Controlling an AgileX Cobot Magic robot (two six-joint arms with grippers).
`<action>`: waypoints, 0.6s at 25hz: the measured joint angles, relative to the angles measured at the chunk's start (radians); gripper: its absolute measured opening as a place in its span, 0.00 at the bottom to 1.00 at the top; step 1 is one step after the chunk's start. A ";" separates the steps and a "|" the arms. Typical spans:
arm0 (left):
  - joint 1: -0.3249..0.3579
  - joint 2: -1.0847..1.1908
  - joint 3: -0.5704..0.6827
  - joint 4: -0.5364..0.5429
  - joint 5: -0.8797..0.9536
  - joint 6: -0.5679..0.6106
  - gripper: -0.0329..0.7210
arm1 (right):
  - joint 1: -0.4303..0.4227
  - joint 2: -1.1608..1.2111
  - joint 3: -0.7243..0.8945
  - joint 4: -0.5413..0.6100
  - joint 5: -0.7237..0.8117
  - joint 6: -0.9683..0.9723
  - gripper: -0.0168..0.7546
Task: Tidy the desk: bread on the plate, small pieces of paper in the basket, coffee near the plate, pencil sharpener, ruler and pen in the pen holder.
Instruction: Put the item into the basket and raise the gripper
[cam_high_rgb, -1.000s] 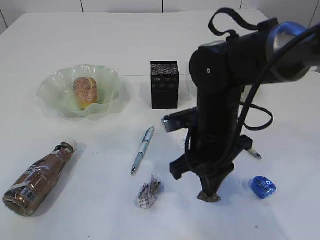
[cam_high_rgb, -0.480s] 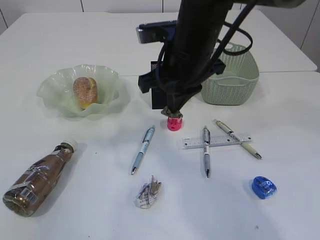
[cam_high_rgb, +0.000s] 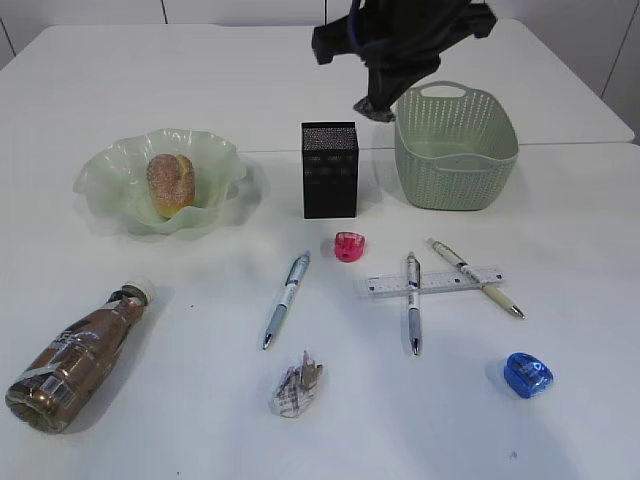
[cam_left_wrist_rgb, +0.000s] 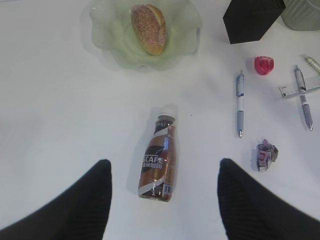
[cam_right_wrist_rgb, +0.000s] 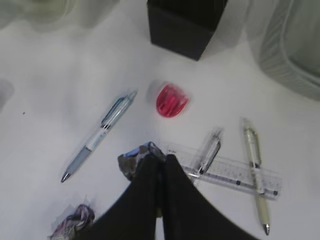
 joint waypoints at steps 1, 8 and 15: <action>0.000 0.000 0.000 0.000 0.000 0.000 0.66 | -0.018 0.000 -0.027 -0.011 0.000 0.007 0.04; 0.000 0.000 0.000 0.000 0.000 0.000 0.66 | -0.125 0.001 -0.086 -0.022 -0.032 0.034 0.04; 0.000 0.000 0.000 0.000 0.000 0.000 0.66 | -0.190 0.052 -0.090 -0.034 -0.099 0.048 0.04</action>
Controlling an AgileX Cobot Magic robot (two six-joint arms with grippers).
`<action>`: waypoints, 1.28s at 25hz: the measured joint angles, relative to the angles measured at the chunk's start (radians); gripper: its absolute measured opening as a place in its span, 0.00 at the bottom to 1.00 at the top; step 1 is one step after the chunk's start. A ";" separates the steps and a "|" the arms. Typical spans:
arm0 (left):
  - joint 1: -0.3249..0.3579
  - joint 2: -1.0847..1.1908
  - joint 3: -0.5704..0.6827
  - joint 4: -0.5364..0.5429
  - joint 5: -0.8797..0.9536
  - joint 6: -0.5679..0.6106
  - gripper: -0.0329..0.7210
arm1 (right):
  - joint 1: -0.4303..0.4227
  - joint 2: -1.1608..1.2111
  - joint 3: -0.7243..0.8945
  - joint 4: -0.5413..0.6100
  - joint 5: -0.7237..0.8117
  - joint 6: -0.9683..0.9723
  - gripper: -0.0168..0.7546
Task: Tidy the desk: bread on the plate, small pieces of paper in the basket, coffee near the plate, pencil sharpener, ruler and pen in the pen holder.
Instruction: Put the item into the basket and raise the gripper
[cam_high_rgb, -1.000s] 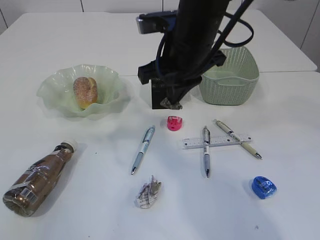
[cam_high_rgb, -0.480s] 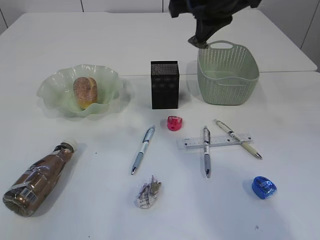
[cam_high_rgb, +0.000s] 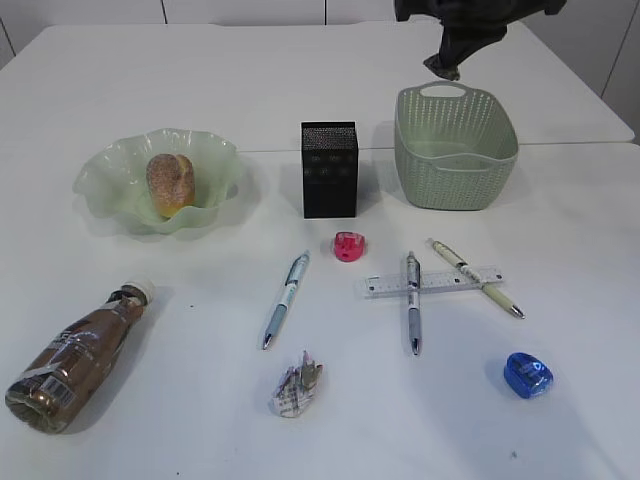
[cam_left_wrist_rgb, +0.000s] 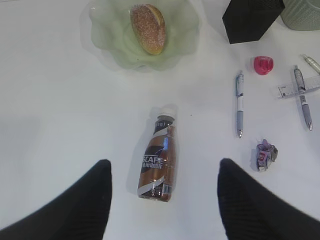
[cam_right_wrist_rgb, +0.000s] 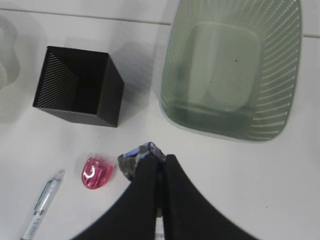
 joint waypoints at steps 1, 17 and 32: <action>0.000 0.000 0.000 0.000 0.000 0.000 0.66 | -0.003 0.007 0.000 -0.004 -0.013 0.003 0.04; 0.000 0.000 0.000 0.000 0.000 0.000 0.66 | -0.090 0.236 -0.158 -0.022 -0.140 0.041 0.04; 0.000 0.000 0.000 0.000 0.000 0.000 0.65 | -0.148 0.365 -0.244 0.015 -0.200 0.055 0.04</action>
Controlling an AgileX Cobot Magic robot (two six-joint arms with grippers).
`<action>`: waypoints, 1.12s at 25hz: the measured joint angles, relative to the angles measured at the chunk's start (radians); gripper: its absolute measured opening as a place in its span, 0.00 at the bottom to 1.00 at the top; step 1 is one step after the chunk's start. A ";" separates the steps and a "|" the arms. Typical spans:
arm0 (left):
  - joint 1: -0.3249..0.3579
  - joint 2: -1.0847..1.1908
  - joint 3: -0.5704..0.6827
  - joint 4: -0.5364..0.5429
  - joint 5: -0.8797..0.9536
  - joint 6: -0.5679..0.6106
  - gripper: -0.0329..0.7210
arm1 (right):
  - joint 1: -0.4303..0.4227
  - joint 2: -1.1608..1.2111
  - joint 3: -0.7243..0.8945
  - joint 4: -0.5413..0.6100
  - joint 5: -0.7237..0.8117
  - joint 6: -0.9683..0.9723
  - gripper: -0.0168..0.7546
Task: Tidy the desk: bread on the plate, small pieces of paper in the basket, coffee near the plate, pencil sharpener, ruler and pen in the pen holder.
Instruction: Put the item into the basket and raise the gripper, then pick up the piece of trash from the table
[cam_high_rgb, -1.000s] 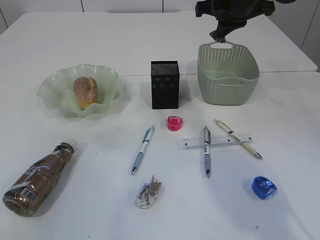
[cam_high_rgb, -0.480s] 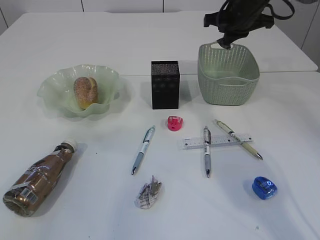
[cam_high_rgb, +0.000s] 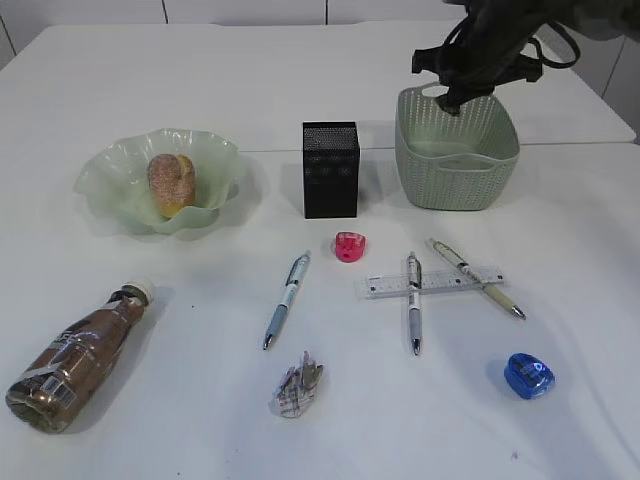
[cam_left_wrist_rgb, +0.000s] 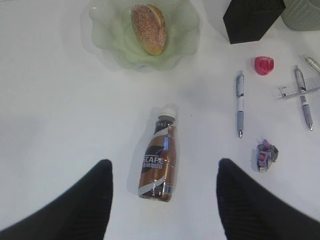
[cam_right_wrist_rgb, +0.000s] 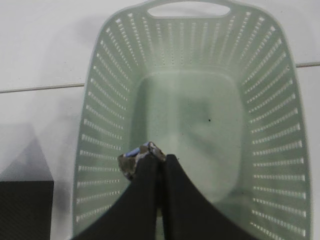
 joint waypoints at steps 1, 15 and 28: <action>0.000 0.000 0.000 0.000 0.000 0.000 0.65 | 0.000 0.005 0.000 0.002 -0.008 0.000 0.04; 0.000 0.000 0.002 -0.002 0.000 0.000 0.65 | 0.000 0.007 -0.001 -0.003 -0.020 0.001 0.23; 0.000 0.000 0.002 -0.002 0.000 0.000 0.65 | 0.000 0.007 -0.009 -0.003 0.049 0.001 0.59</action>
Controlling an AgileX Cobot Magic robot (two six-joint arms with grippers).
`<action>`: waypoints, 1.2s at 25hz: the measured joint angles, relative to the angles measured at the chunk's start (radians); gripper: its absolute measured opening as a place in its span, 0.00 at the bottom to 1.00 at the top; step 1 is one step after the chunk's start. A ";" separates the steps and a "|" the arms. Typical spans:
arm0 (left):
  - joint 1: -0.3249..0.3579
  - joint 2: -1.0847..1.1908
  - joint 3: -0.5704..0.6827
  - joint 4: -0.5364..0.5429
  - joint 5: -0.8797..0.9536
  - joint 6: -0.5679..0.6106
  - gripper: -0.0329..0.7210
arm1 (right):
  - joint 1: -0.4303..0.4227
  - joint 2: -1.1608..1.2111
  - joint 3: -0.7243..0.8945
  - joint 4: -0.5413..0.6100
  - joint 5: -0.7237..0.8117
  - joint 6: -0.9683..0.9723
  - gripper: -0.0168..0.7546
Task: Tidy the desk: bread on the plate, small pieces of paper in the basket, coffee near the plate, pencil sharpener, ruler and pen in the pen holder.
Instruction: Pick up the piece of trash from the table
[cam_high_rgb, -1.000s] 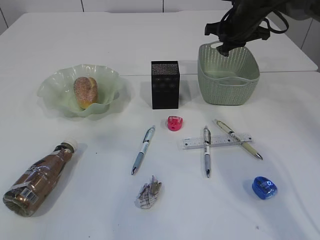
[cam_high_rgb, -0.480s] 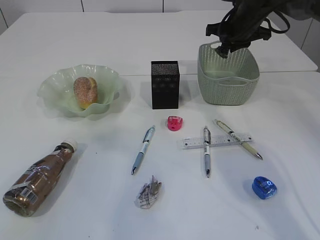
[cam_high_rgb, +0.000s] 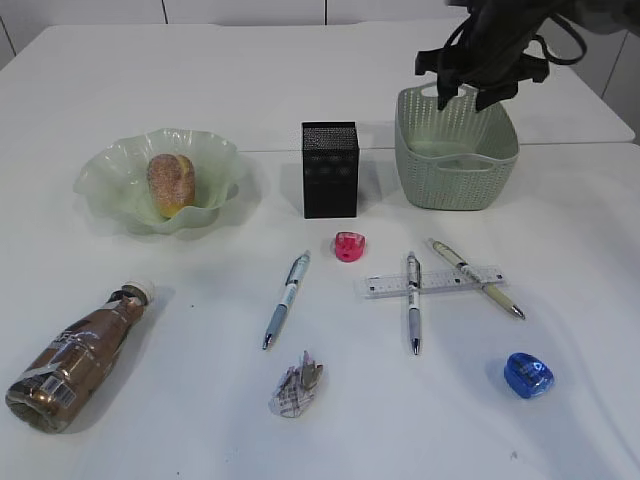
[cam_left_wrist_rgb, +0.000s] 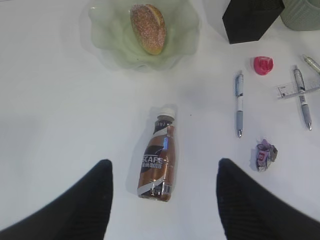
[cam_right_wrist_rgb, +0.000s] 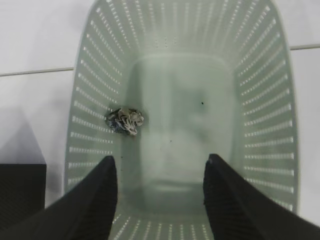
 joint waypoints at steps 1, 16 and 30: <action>0.000 0.000 0.000 0.000 0.000 0.000 0.65 | 0.000 0.000 0.000 0.000 0.000 0.000 0.59; 0.000 -0.004 0.000 0.002 0.000 0.000 0.65 | 0.000 -0.166 -0.128 0.102 0.264 -0.062 0.59; 0.000 -0.053 0.000 -0.050 0.000 -0.006 0.65 | 0.047 -0.577 0.402 0.224 0.266 -0.218 0.57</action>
